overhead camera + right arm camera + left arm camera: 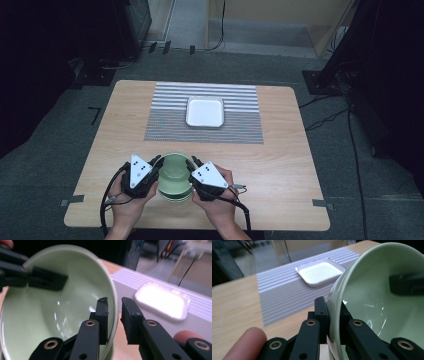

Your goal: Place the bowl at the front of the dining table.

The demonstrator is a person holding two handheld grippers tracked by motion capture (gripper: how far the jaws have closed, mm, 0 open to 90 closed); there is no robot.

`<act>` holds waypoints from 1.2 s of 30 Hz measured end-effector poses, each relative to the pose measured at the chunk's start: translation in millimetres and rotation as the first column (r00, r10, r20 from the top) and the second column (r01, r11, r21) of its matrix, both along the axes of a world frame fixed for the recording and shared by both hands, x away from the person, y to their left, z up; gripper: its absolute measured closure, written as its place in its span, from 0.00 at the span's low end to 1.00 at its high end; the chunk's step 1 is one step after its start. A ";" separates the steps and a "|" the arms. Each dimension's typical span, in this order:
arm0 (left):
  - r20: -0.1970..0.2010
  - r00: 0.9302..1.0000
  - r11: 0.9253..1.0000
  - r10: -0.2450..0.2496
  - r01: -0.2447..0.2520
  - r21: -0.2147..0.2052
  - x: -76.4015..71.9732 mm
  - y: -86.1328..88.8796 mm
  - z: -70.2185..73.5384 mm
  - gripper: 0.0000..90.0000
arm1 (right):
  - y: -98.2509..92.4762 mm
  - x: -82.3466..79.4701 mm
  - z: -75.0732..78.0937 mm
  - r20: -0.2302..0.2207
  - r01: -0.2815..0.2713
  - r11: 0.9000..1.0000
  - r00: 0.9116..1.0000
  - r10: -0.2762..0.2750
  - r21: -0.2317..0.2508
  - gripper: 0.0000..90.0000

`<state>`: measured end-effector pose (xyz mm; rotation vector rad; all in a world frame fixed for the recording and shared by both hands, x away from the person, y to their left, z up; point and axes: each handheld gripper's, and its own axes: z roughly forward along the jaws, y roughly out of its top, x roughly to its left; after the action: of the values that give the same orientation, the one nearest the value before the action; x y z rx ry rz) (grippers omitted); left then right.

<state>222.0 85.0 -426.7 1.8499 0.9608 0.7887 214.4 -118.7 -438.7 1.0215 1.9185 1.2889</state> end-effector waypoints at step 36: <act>0.083 0.989 0.968 -0.122 0.137 -0.212 -6.6 10.8 19.1 0.12 | -44.2 15.8 16.3 -0.078 0.104 0.974 0.993 -0.090 0.203 0.94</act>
<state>215.4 95.9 -407.6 1.6667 0.8377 0.6369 230.2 -162.9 -422.4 1.2626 1.7866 1.4360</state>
